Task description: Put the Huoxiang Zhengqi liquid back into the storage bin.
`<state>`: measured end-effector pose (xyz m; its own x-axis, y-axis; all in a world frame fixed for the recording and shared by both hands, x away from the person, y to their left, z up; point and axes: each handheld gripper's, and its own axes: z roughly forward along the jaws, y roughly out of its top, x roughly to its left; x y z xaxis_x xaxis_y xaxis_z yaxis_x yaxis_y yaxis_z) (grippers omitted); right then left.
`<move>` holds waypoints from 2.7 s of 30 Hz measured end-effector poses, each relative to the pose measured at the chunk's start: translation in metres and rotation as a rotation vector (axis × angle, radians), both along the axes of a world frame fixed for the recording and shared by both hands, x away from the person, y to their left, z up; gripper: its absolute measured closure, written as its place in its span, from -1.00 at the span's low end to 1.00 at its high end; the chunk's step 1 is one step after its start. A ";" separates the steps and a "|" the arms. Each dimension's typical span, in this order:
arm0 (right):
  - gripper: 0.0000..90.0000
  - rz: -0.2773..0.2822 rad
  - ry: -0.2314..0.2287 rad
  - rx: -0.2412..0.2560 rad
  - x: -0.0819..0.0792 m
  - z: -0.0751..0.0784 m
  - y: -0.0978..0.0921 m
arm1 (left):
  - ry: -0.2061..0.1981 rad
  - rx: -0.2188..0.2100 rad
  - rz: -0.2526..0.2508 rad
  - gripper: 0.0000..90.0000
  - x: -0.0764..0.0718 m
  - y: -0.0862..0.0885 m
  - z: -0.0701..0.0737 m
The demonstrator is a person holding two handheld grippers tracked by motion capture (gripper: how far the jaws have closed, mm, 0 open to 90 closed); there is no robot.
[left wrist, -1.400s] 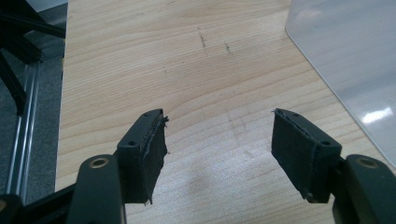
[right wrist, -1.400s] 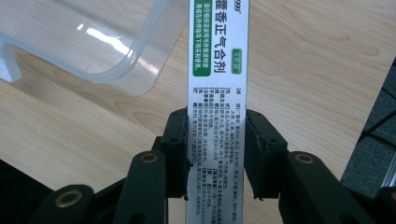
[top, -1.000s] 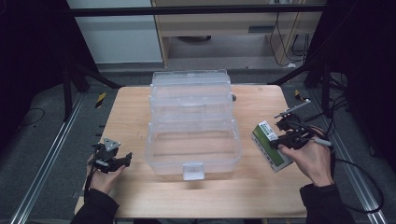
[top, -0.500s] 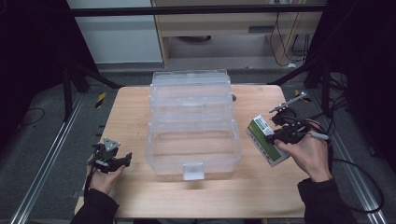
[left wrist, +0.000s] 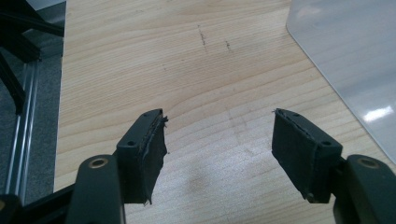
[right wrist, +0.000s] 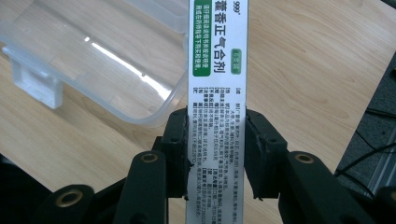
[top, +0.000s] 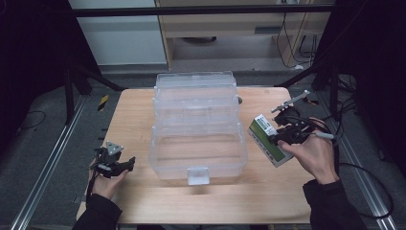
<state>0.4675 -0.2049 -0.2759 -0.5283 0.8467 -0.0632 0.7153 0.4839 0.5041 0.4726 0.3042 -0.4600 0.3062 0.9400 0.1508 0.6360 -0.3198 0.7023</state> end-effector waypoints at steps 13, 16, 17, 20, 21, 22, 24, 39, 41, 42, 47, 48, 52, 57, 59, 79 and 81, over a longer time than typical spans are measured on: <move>0.43 0.073 -0.010 0.000 0.005 0.008 0.018 | 0.002 0.000 0.000 -0.25 0.000 0.000 0.000; 0.43 0.090 -0.011 0.005 0.006 0.009 0.022 | 0.004 -0.001 -0.001 -0.24 0.000 0.000 -0.001; 0.43 0.097 -0.011 0.002 0.007 0.010 0.024 | 0.004 0.000 -0.001 -0.25 0.000 0.000 -0.001; 0.43 0.123 -0.017 -0.009 0.008 0.010 0.030 | 0.005 0.000 -0.001 -0.25 0.000 0.000 -0.001; 0.43 0.129 -0.017 -0.007 0.009 0.011 0.031 | 0.005 0.000 -0.001 -0.25 0.000 0.001 -0.001; 0.43 0.136 -0.019 -0.010 0.010 0.011 0.033 | 0.004 -0.001 0.000 -0.25 0.000 0.001 -0.001; 0.43 0.156 -0.017 -0.005 0.012 0.012 0.036 | 0.005 -0.001 0.000 -0.25 0.000 0.001 -0.001; 0.43 0.295 -0.002 -0.003 0.021 0.014 0.055 | 0.005 -0.004 0.003 -0.25 0.001 0.002 -0.001; 0.43 0.303 -0.004 -0.006 0.022 0.015 0.057 | 0.005 -0.004 0.002 -0.25 0.001 0.002 -0.001; 0.43 0.307 -0.002 -0.008 0.023 0.015 0.058 | 0.006 -0.004 0.002 -0.25 0.001 0.002 -0.001; 0.43 0.345 0.003 -0.010 0.028 0.014 0.062 | 0.007 -0.003 0.004 -0.25 0.001 0.003 -0.001; 0.43 0.357 0.006 -0.009 0.029 0.014 0.063 | 0.007 -0.003 0.004 -0.25 0.001 0.003 -0.002; 0.43 0.403 0.008 0.001 0.032 0.014 0.067 | 0.009 -0.003 0.005 -0.25 0.001 0.003 -0.002; 0.43 0.456 0.012 -0.010 0.037 0.014 0.072 | 0.012 0.000 0.004 -0.25 0.002 0.003 -0.003; 0.43 0.476 0.016 -0.014 0.040 0.014 0.074 | 0.013 -0.001 0.005 -0.25 0.002 0.004 -0.003; 0.43 0.655 0.045 -0.003 0.062 0.008 0.088 | 0.020 0.002 0.006 -0.25 0.002 0.005 -0.005; 0.43 0.673 0.050 0.000 0.064 0.007 0.090 | 0.021 0.002 0.006 -0.25 0.002 0.005 -0.005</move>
